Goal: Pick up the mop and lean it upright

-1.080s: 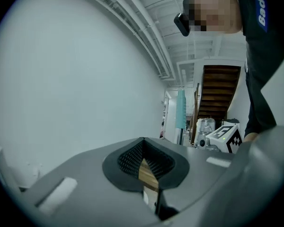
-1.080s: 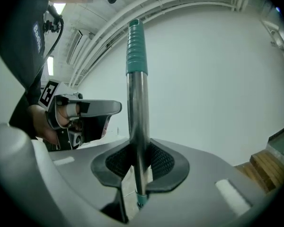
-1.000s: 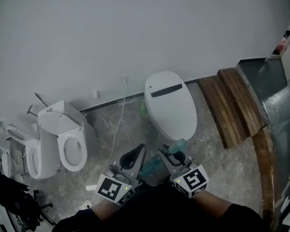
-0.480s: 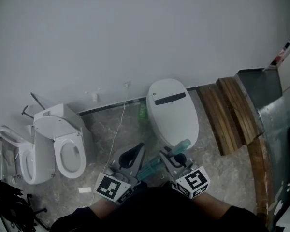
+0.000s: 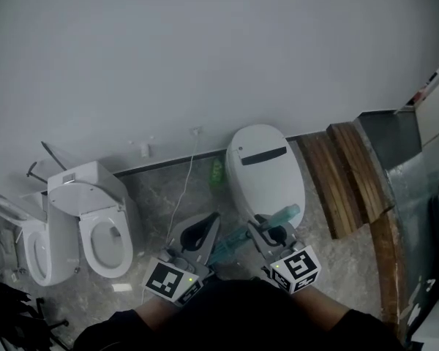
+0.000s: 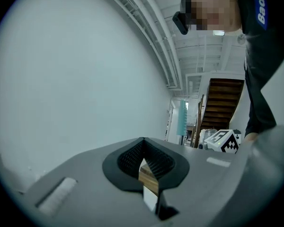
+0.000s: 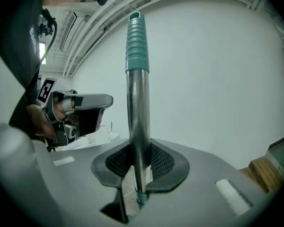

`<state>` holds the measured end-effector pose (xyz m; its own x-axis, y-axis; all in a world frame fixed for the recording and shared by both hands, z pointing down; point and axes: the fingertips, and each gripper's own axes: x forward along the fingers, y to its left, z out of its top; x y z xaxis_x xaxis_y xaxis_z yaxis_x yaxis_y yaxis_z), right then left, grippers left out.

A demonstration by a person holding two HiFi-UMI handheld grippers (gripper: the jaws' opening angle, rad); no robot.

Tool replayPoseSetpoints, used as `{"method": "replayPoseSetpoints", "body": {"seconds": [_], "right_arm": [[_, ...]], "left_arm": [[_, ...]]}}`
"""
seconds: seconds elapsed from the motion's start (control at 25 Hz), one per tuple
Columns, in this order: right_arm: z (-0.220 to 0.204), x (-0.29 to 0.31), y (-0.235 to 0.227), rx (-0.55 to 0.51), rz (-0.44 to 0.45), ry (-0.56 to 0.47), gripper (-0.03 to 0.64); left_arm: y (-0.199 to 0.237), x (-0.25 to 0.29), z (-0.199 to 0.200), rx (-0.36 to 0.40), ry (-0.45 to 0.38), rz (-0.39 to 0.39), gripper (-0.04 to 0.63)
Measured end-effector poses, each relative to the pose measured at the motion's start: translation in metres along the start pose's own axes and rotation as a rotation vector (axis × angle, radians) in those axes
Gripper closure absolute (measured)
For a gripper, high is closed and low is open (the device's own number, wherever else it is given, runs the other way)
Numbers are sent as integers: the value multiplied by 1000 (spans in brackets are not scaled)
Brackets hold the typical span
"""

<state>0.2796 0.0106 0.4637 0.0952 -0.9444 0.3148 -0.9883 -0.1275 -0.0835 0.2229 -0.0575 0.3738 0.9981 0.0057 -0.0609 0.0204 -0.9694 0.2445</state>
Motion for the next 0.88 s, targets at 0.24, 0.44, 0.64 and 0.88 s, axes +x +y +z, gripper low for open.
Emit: {"method": "replayPoseSetpoints", "body": {"seconds": [0.24, 0.44, 0.64, 0.88], "right_arm": [[2, 43, -3, -14, 19, 27, 534], [3, 87, -12, -15, 46, 50, 534], [-1, 140, -20, -25, 130, 81, 534], [-25, 196, -35, -30, 252, 176, 534]], "left_arm": [[50, -17, 5, -13, 11, 95, 580], [81, -22, 7, -8, 21, 175, 580], [114, -20, 15, 18, 31, 283, 580], [158, 6, 32, 56, 29, 405, 580]]}}
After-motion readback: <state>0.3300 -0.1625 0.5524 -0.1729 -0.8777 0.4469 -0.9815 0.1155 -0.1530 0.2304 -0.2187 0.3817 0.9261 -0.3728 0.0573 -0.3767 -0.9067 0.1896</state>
